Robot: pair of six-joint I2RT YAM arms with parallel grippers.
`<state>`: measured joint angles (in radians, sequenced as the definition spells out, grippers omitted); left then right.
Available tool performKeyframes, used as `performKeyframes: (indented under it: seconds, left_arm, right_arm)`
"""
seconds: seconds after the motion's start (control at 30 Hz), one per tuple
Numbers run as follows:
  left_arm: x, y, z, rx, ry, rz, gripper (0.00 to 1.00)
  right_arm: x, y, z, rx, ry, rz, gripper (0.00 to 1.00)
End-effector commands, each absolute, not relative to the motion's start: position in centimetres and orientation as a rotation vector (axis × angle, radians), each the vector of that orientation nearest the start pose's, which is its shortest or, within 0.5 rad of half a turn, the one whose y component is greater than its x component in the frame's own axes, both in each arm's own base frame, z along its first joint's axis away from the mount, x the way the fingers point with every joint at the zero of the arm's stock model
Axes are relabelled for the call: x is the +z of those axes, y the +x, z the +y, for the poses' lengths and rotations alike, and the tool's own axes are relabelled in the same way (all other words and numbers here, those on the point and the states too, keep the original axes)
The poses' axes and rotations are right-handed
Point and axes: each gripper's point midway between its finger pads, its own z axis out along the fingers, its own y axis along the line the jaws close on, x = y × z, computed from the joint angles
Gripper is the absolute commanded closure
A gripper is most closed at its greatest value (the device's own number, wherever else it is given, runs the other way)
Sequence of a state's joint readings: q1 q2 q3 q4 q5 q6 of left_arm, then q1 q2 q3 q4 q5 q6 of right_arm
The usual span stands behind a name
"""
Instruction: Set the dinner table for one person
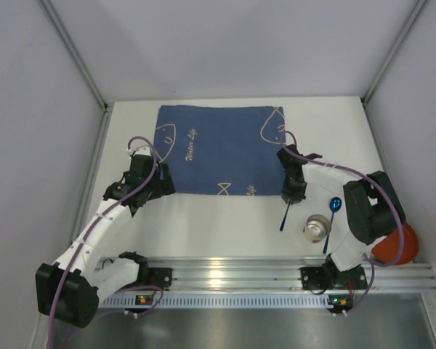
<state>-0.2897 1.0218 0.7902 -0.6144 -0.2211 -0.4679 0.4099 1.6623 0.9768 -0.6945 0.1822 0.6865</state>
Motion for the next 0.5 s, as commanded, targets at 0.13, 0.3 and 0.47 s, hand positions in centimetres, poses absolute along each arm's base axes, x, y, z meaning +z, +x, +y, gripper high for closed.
performKeyframes:
  seconds: [0.13,0.3,0.47]
  left_arm:
    - [12.6,26.4,-6.7,-0.132,-0.244,2.403,0.07]
    - [12.4,26.8,-8.5,-0.239,-0.166,2.421,0.06]
    - [14.7,27.2,-12.8,-0.493,-0.016,2.374,0.15]
  right_arm:
    - [-1.9,24.9,9.0,-0.217,0.439,2.852,0.89]
    - [-0.7,24.4,7.7,-0.289,0.385,2.83,1.0]
    - [3.4,24.9,7.4,-0.295,0.418,2.748,1.0]
